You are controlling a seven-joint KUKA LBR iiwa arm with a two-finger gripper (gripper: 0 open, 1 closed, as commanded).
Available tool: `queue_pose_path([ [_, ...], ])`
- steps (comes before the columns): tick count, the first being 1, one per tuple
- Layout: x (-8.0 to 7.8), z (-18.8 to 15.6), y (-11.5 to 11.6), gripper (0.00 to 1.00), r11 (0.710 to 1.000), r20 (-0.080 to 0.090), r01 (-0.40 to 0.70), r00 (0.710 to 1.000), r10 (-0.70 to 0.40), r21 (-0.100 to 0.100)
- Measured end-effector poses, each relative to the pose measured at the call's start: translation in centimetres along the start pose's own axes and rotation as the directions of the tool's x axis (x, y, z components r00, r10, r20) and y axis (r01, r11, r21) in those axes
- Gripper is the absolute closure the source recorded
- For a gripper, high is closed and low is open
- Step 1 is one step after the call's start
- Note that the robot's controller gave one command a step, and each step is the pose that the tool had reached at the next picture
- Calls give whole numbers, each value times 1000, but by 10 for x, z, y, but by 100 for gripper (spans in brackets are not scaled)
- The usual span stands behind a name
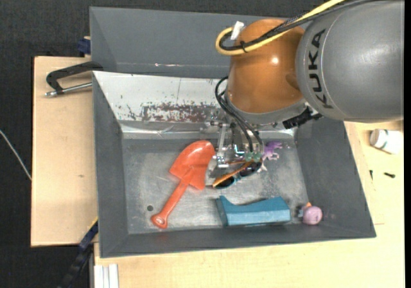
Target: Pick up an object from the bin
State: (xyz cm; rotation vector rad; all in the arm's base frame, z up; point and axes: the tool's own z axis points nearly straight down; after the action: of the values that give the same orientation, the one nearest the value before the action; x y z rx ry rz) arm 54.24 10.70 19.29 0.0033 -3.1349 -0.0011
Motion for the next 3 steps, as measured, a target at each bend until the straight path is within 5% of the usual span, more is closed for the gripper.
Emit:
queue_pose_path([
  [1, -2, -5, 0, 0, 1000, 9, -2, 1000, 2, -1],
  [2, 11, 116, -43, 100, 962, 13, 272, 962, -272, 2],
  [3, 3, 112, -42, 0, 963, 48, 269, 962, -268, 4],
])
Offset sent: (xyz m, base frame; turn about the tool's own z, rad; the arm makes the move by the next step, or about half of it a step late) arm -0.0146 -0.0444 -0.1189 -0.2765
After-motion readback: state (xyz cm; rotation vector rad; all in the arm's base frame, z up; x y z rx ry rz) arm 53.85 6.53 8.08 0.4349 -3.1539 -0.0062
